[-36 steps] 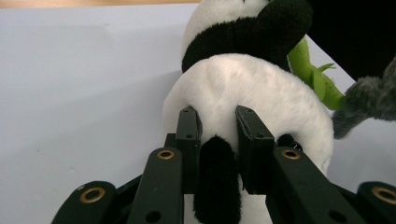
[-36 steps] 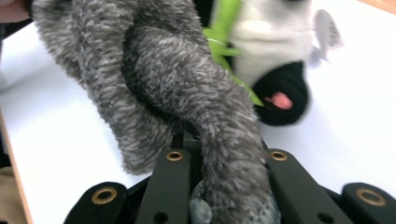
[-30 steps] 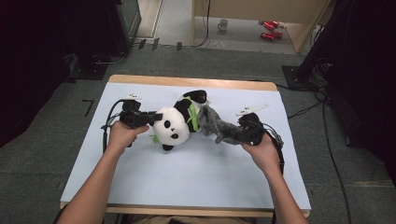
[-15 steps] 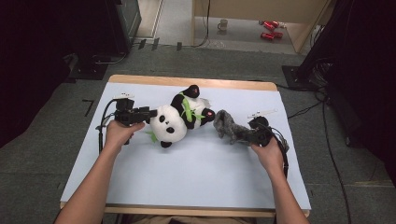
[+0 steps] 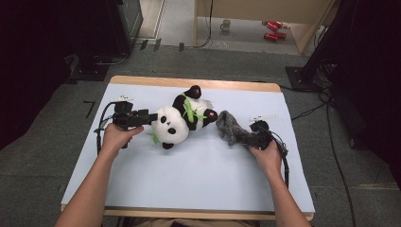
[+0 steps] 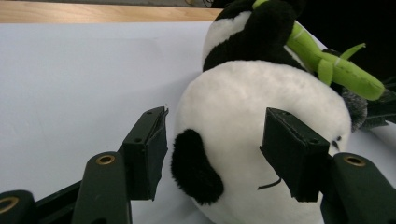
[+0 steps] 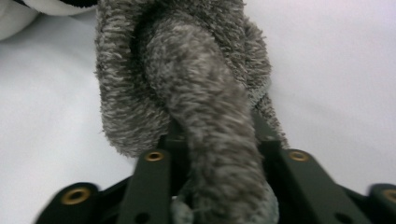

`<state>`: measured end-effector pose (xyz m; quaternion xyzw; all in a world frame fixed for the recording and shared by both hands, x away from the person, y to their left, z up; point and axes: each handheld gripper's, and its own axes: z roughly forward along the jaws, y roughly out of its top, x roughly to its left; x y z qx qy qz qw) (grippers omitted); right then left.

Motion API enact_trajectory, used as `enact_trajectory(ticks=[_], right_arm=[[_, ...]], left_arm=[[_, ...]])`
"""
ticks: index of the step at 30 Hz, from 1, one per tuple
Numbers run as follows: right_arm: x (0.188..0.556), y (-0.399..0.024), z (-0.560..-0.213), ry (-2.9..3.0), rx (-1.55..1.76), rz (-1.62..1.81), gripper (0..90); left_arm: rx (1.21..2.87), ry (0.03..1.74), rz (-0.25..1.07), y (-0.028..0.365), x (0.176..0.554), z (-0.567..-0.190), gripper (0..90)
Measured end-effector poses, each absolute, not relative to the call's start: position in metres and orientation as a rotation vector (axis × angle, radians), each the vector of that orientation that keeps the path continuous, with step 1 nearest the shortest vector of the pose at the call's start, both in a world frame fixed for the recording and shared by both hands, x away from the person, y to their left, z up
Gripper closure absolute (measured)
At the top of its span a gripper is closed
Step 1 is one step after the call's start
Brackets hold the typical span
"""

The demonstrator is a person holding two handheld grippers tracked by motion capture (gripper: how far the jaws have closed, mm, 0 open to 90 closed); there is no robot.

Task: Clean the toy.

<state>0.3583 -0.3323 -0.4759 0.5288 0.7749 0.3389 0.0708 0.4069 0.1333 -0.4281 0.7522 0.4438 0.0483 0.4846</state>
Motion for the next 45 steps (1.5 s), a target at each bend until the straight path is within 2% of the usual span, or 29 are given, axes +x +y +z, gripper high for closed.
enact_trajectory(ticks=[3,6,11,20,28,32,36,41,45], right_arm=[[0.36,-0.333,-0.477,2.346,1.597,1.07,49.5],[0.357,-0.331,-0.47,2.366,1.56,1.052,39.4],[0.349,-0.33,-0.455,2.404,1.471,1.095,27.7],[0.335,-0.349,-0.435,2.411,1.323,1.248,29.1],[0.33,-0.38,-0.433,2.323,1.392,1.262,31.3],[0.329,-0.388,-0.431,2.298,1.408,1.306,31.3],[0.328,-0.393,-0.425,2.263,1.413,1.301,31.9],[0.331,-0.4,-0.434,2.252,1.427,1.265,34.8],[0.337,-0.405,-0.443,2.238,1.465,1.217,36.2]], left_arm=[[1.864,1.043,0.152,0.133,0.402,-0.426,38.1],[1.866,1.028,0.16,0.134,0.4,-0.424,37.3],[1.863,1.012,0.184,0.138,0.396,-0.419,36.5],[1.891,0.998,0.2,0.15,0.387,-0.416,36.1],[1.949,0.975,0.231,0.159,0.379,-0.421,36.1],[1.928,1.003,0.202,0.166,0.378,-0.427,37.0],[1.956,1.026,0.237,0.172,0.378,-0.435,37.8],[1.945,1.058,0.194,0.179,0.379,-0.442,39.2],[1.966,1.087,0.224,0.184,0.378,-0.447,39.3]])
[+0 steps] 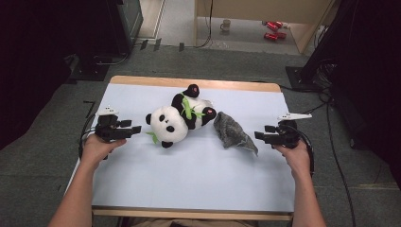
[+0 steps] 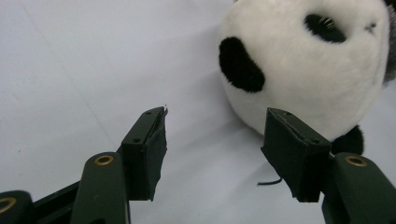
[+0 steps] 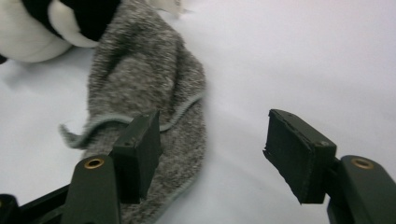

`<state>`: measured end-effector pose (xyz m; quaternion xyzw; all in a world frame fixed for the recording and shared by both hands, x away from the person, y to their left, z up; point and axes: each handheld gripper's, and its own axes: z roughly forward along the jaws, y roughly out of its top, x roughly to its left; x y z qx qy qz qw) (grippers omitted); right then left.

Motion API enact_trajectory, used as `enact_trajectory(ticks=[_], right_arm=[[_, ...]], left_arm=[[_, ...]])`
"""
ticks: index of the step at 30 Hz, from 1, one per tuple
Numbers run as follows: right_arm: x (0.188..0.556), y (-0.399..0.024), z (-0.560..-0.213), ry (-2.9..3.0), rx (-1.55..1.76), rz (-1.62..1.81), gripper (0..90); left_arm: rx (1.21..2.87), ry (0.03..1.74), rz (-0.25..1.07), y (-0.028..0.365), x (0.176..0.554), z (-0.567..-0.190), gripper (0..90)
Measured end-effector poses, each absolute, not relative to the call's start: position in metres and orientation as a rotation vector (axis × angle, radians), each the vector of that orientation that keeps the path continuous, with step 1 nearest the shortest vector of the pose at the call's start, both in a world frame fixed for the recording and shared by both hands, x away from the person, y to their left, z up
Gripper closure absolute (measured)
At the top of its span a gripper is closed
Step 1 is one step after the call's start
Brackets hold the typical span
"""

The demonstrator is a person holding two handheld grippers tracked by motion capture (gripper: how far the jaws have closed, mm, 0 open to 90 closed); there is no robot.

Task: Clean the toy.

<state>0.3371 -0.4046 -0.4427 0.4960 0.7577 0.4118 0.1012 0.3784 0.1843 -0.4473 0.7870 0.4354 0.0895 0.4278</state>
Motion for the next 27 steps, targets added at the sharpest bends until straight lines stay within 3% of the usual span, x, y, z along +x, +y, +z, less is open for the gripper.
enact_trajectory(ticks=[18,27], right_arm=[[0.36,-0.423,-0.484,2.189,1.674,0.964,43.9],[0.353,-0.424,-0.491,2.127,1.619,1.028,38.7]], left_arm=[[2.062,1.136,0.288,0.197,0.381,-0.478,38.7],[2.087,1.161,0.282,0.197,0.383,-0.484,36.9]])
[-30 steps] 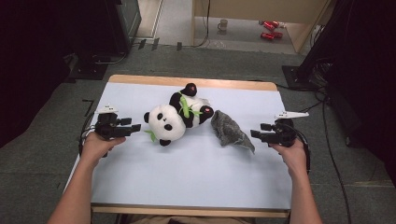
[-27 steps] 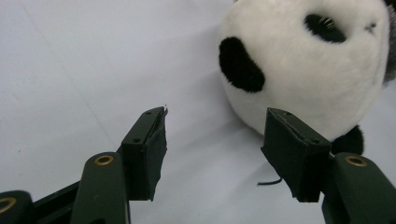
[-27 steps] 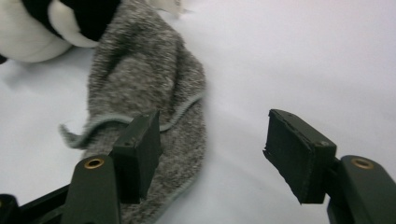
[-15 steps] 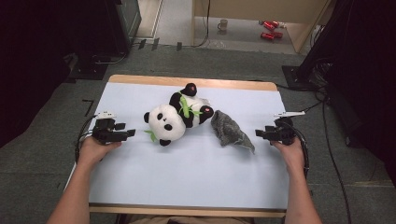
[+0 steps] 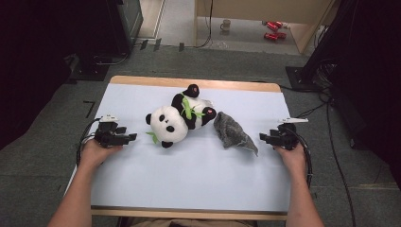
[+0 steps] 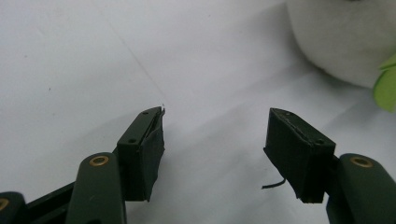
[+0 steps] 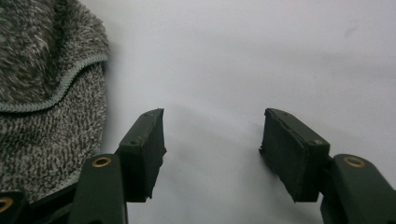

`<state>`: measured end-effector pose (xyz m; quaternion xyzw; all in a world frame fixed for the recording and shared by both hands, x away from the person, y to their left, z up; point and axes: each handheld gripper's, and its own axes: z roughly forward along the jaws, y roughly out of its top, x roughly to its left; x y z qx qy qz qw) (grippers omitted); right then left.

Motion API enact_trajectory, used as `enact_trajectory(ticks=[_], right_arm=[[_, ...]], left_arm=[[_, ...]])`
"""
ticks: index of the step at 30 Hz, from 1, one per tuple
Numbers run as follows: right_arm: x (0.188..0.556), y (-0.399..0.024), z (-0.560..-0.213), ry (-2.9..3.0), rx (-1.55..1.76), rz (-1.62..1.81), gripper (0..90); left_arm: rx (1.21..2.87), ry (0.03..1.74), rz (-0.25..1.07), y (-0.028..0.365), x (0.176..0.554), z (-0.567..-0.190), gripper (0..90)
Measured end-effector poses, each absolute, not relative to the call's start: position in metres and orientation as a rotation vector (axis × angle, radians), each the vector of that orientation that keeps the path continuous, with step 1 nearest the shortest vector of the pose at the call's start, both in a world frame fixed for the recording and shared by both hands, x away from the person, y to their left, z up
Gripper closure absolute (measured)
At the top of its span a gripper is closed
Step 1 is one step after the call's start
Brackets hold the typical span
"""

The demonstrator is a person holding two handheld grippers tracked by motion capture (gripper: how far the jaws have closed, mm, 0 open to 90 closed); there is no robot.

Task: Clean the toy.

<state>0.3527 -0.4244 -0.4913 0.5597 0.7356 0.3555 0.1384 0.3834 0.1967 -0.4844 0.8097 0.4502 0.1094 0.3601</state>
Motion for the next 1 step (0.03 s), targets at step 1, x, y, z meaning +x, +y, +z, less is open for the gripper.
enact_trajectory(ticks=[1], right_arm=[[0.3523,-0.4243,-0.4918,2.122,1.618,1.035,37.5]], left_arm=[[2.092,1.146,0.29,0.197,0.3833,-0.4847,36.9]])
